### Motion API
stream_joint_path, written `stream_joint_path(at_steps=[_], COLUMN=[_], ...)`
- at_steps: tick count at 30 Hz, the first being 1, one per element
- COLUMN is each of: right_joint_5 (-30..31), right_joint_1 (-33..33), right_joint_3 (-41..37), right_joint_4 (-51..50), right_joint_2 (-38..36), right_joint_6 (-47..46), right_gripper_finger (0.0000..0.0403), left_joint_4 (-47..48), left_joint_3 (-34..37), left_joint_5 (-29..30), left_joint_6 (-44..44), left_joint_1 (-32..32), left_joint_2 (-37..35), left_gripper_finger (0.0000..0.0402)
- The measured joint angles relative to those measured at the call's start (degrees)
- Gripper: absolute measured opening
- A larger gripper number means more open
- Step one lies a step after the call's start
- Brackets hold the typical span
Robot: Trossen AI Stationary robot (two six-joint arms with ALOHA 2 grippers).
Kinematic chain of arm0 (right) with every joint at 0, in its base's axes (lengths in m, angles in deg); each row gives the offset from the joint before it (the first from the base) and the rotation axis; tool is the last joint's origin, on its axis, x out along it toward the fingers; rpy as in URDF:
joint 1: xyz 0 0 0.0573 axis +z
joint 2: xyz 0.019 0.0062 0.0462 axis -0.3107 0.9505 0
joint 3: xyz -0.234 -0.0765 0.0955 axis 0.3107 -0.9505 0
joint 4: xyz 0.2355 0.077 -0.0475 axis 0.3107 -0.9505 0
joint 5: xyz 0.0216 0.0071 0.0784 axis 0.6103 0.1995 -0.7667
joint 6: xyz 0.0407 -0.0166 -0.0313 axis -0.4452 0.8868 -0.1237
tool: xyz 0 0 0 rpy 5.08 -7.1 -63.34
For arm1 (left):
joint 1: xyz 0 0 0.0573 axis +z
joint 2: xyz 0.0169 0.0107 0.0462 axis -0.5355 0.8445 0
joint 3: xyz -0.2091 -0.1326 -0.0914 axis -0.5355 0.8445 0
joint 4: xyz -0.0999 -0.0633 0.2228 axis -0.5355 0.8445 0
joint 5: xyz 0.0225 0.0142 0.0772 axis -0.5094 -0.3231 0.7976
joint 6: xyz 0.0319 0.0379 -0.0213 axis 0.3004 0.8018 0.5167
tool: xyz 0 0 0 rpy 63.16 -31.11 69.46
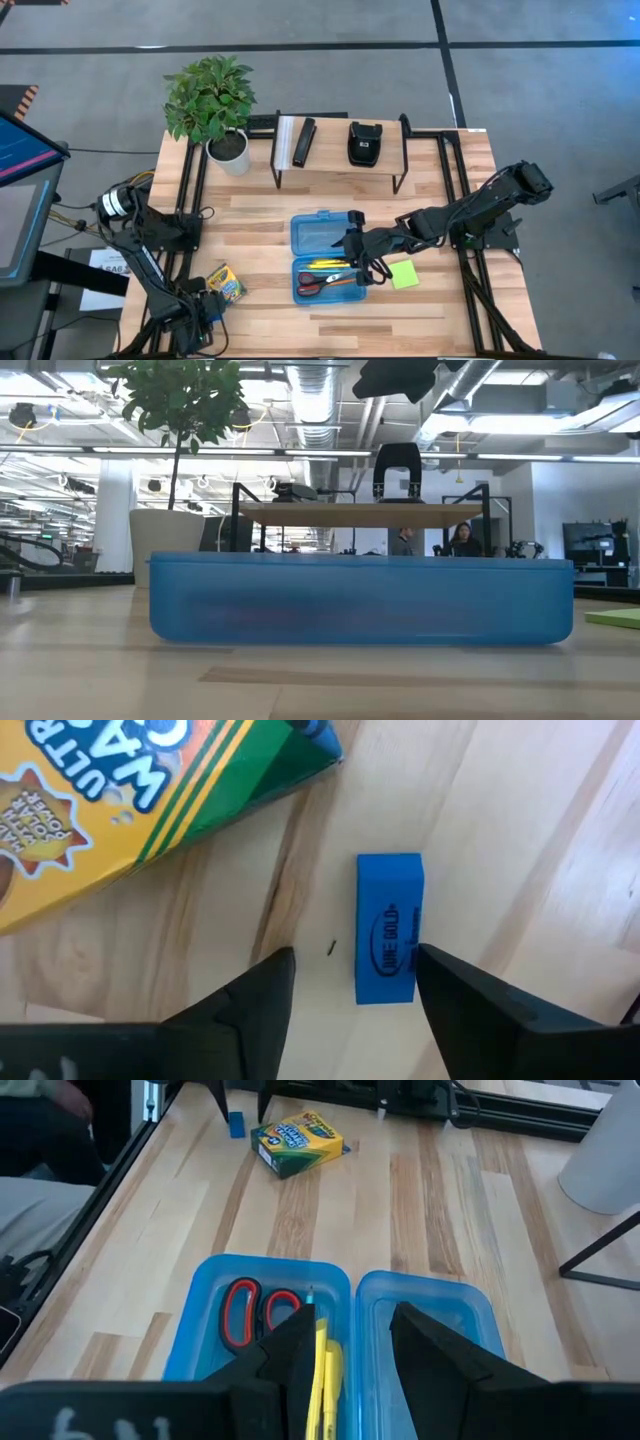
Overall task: Pack school essentials
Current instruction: Put the blue eraser into the blue supply box
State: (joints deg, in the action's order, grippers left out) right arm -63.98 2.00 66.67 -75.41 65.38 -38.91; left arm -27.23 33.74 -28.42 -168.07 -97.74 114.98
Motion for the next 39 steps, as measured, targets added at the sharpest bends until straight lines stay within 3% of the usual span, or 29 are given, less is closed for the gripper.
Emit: stream_joint_path(at_steps=[8, 20, 33, 39], right_joint_5=[0.0, 0.04, 0.09, 0.09], right_joint_1=[0.0, 0.0, 0.0, 0.0], right_joint_3=[0.0, 0.02, 0.02, 0.02], right_joint_4=[0.8, 1.27, 2.76, 2.78], right_joint_2=[0.0, 0.0, 0.0, 0.0], right_joint_6=[0.11, 0.09, 0.11, 0.14], right_gripper_finger=[0.0155, 0.0155, 0.0155, 0.0155], left_joint_4=[-4.47, -3.42, 0.91, 2.94], left_joint_3=[0.07, -0.59, -2.32, -2.94], left_joint_5=[4.15, 1.03, 0.56, 1.09], left_joint_6=[0.3, 0.12, 1.26, 0.24], left_joint_1=[-0.43, -0.37, -0.13, -0.16], left_joint_2=[0.11, 4.21, 3.74, 0.93], left_gripper_finger=[0.02, 0.0194, 0.0028, 0.0007])
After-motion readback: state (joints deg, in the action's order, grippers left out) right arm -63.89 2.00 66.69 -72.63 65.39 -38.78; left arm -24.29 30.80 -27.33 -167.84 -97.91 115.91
